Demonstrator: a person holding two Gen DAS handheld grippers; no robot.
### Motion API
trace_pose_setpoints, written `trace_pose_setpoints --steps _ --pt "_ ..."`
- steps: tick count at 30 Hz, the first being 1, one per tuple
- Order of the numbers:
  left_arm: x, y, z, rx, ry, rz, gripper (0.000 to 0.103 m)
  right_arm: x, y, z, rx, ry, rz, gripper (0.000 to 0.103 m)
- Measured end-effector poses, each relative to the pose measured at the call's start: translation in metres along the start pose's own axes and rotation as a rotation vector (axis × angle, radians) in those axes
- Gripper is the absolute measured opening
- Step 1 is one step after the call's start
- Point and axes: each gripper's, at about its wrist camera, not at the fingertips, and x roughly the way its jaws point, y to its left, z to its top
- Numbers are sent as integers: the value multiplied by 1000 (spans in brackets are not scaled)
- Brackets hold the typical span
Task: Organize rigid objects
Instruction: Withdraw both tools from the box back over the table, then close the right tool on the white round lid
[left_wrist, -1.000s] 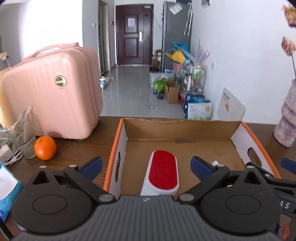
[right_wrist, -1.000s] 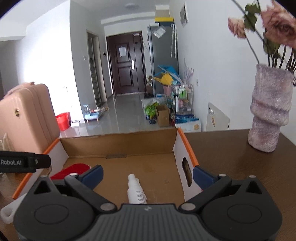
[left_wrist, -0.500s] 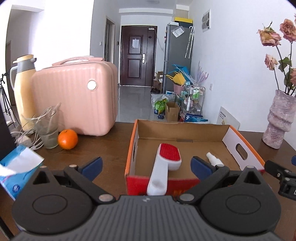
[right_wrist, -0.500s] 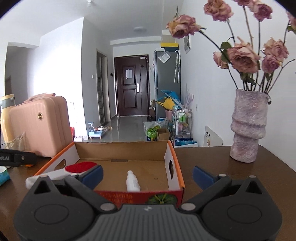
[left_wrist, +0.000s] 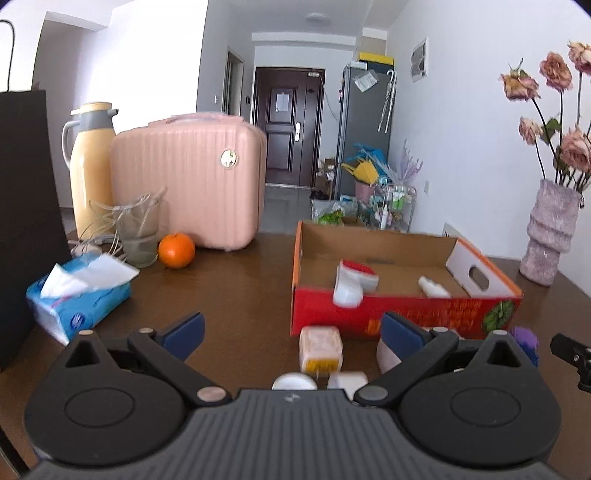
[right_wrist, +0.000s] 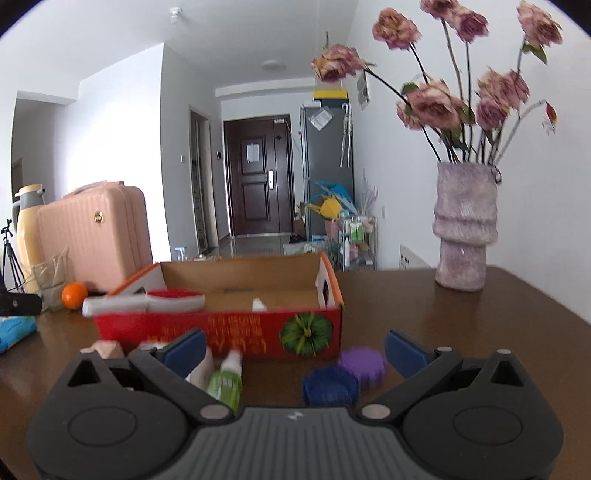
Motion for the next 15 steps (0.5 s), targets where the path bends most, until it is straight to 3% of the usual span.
trace_pose_setpoints --steps 8,15 --pt "-20 13 -28 17 40 -45 103 -14 -6 -30 -36 95 -18 103" --pt "-26 16 -32 7 27 -87 103 5 -2 -37 -59 181 -17 98"
